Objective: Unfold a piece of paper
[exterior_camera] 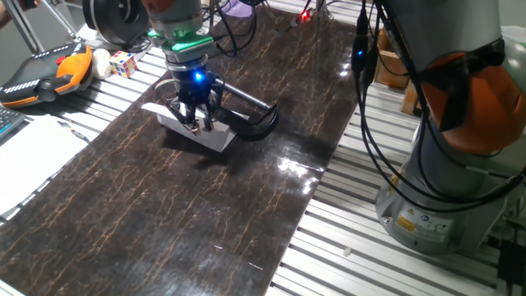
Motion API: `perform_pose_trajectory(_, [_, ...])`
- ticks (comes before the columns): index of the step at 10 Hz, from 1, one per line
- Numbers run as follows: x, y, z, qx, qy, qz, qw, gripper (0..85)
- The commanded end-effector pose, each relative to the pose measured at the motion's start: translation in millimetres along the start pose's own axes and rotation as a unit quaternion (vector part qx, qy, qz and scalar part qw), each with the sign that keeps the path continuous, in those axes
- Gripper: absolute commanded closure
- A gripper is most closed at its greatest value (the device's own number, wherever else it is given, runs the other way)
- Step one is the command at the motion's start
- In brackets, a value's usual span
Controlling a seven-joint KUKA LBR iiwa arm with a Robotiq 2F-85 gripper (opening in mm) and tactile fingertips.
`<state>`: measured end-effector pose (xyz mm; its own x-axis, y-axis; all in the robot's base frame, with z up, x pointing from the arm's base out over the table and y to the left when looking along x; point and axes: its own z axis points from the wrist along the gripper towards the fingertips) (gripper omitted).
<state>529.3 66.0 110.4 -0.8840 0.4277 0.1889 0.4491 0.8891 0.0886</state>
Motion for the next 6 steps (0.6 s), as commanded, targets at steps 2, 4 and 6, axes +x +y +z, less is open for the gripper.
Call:
perform_pose_trajectory(2, [1.2,0.8,1.6,-0.004,-0.001,0.002,1.0,50.7])
perform_pose_trajectory(4, [4.1,0.7,0.9,-0.003,-0.002,0.004,1.0,48.3])
perform_pose_trajectory(6, [4.8,1.0,1.1,-0.003,-0.002,0.005,1.0,46.7])
